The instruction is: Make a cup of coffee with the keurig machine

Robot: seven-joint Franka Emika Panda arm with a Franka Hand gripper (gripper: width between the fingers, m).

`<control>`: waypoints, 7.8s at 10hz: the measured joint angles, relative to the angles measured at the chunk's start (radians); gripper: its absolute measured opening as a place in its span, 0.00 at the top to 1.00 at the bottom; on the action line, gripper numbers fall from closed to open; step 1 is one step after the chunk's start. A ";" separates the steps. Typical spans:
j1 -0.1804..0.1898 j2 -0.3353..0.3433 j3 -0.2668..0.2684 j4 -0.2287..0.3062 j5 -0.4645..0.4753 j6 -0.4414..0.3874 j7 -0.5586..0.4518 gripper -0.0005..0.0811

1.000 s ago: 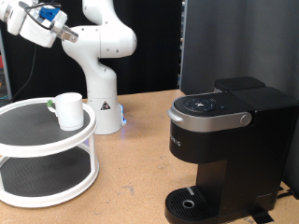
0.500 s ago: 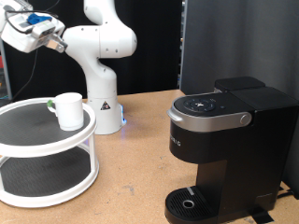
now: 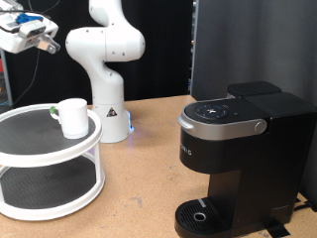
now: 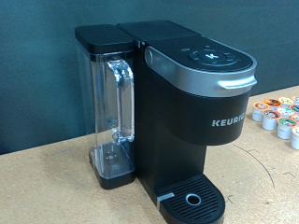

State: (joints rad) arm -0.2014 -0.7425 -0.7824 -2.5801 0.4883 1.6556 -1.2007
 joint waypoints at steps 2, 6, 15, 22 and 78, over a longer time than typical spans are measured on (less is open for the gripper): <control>0.000 0.001 -0.022 0.021 -0.020 -0.033 -0.002 0.99; 0.000 0.002 -0.032 0.029 -0.044 -0.037 -0.009 0.99; 0.000 0.016 -0.052 -0.087 -0.045 0.133 -0.088 0.99; 0.001 0.093 -0.100 -0.151 -0.064 0.248 -0.213 0.96; 0.553 0.349 0.008 -0.212 0.636 0.794 -0.262 0.92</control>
State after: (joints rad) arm 0.3517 -0.3940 -0.7745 -2.7922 1.1243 2.4496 -1.4630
